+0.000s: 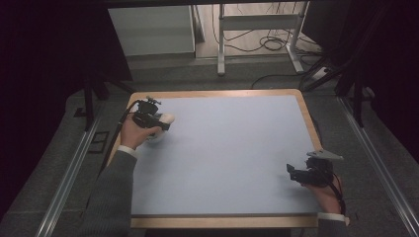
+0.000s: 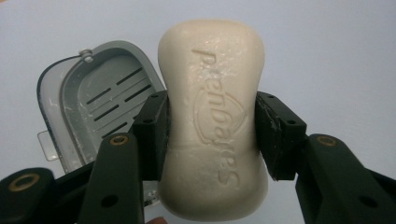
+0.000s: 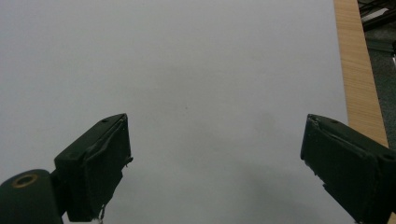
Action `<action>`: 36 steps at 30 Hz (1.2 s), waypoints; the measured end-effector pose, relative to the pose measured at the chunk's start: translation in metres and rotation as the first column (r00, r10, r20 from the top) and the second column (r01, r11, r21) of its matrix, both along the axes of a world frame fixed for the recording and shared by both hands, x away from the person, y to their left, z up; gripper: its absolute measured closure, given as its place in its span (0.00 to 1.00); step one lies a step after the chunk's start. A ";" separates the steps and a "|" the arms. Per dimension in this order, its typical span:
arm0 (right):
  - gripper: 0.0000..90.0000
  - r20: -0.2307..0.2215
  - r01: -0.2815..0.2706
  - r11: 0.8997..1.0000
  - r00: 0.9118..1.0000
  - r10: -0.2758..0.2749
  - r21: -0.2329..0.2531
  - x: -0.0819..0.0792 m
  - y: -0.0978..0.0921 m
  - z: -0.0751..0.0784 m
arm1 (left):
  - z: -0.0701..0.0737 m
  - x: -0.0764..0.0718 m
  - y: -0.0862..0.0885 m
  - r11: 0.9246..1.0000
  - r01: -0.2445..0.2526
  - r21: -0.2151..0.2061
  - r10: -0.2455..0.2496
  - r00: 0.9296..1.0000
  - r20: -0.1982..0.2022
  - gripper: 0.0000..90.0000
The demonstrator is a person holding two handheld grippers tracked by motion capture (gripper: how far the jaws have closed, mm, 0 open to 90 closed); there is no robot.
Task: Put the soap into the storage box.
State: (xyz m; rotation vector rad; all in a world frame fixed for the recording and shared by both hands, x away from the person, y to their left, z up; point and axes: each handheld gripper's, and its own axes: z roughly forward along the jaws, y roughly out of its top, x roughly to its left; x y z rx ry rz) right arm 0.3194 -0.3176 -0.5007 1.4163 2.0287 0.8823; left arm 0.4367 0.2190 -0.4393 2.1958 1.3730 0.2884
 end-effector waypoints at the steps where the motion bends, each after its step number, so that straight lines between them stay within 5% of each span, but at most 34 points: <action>1: 0.09 0.000 0.000 1.000 1.000 0.000 0.001 0.000 0.000 0.000 | -0.001 0.001 0.001 1.000 -0.002 0.005 0.002 1.000 -0.006 0.55; 15: 0.09 0.000 0.000 1.000 1.000 0.000 -0.001 0.000 0.001 0.000 | -0.019 0.011 0.015 0.998 -0.066 0.014 0.067 0.996 -0.051 0.55; 31: 0.09 -0.005 0.002 1.000 1.000 -0.002 -0.010 0.001 0.001 -0.003 | -0.025 0.024 0.025 0.990 -0.140 0.023 0.141 0.989 -0.051 0.55; 36: 0.09 -0.005 0.003 1.000 1.000 -0.003 -0.010 0.001 0.001 -0.003 | -0.028 0.024 0.024 0.987 -0.150 0.057 0.153 0.987 -0.046 0.55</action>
